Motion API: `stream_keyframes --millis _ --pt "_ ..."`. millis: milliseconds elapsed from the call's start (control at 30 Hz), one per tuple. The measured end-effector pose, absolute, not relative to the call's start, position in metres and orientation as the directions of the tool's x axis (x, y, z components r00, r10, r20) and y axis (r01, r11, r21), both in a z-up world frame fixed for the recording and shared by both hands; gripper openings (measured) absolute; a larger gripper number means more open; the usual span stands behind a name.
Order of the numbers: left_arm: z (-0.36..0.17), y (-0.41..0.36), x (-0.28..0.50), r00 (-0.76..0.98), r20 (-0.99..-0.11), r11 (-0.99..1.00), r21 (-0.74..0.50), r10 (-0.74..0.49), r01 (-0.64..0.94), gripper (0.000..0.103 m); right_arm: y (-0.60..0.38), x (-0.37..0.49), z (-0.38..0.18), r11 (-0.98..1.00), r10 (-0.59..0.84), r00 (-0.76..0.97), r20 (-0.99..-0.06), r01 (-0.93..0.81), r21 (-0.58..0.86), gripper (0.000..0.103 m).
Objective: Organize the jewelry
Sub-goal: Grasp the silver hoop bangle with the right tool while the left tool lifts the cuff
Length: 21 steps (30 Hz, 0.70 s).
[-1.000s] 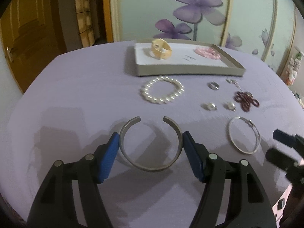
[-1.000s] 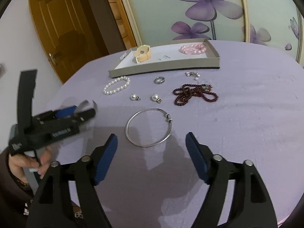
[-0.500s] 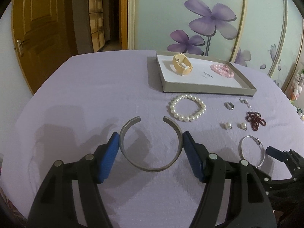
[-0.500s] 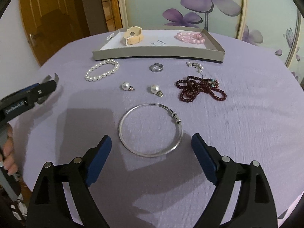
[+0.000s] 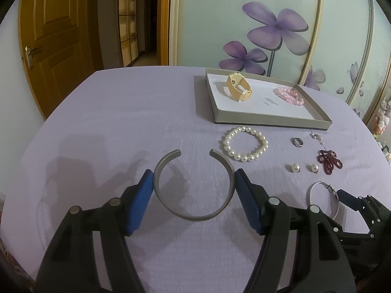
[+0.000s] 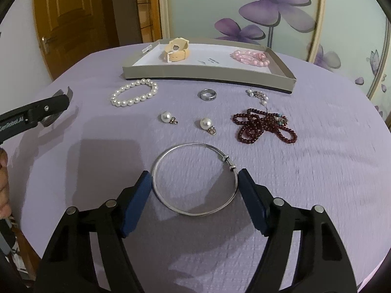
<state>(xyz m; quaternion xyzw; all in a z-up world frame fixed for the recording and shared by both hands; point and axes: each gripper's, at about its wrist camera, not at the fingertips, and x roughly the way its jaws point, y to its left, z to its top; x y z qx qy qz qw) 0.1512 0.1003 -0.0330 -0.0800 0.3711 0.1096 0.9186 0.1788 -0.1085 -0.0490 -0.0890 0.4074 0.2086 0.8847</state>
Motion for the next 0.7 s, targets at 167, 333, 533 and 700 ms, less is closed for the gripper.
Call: stream_keyframes --millis 167,333,533,700 --pt "-0.033 0.1 0.152 0.702 -0.697 0.963 -0.063 0.145 -0.261 0.067 -0.117 0.174 -0.048 0.895 0.301 0.587 -0.751 -0.446 0.01 0.073" --pt "-0.031 0.098 0.153 0.704 -0.695 0.964 -0.063 0.143 -0.258 0.067 -0.125 0.172 -0.039 0.897 0.303 0.615 -0.728 -0.443 -0.001 0.073" --pt "-0.027 0.092 0.157 0.713 -0.689 0.966 -0.069 0.133 -0.247 0.067 -0.13 0.167 -0.02 0.896 0.307 0.668 -0.678 -0.442 -0.03 0.073" --pt "-0.021 0.091 0.158 0.729 -0.674 0.968 -0.09 0.116 -0.236 0.067 -0.132 0.17 -0.003 0.897 0.307 0.705 -0.64 -0.439 -0.053 0.073"
